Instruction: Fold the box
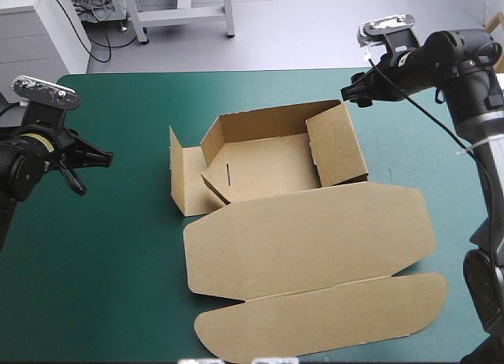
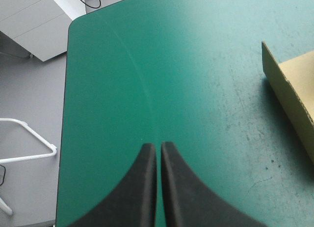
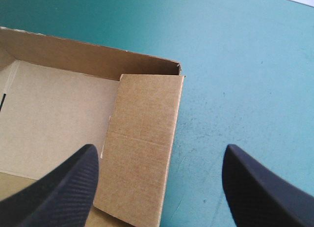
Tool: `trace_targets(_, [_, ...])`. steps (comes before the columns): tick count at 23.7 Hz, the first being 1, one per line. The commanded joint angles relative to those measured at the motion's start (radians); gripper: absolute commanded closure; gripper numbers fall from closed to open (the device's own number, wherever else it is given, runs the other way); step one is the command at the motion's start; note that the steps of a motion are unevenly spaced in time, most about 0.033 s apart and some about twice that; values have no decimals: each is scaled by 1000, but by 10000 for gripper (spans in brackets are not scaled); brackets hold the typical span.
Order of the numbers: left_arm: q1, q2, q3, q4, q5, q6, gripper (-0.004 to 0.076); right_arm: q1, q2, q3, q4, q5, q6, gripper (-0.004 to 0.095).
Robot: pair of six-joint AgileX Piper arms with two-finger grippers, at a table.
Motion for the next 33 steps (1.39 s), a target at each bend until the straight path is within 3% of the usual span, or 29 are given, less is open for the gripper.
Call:
trace_targets(1, [-1,-23,-28,4,-73,-6,708,-3,-78,-31,-4,-34,3,251])
trace_targets(6, [-1,-23,-28,4,-74,-4,708,-3,-51,-31,-19,-34,3,251])
trace_targets(18, [-1,-23,-28,4,-73,-4,708,-3,308,-31,45,-34,14,251])
trace_targets(25, [-1,-23,-28,4,-67,-4,708,-3,377,-31,63,-34,14,265])
trace_targets(29, [-1,-23,-28,4,-67,-4,708,-3,393,-31,63,-34,10,345])
trace_targets(33, [-1,-23,-28,4,-67,-4,708,-3,395,-31,63,-34,10,539])
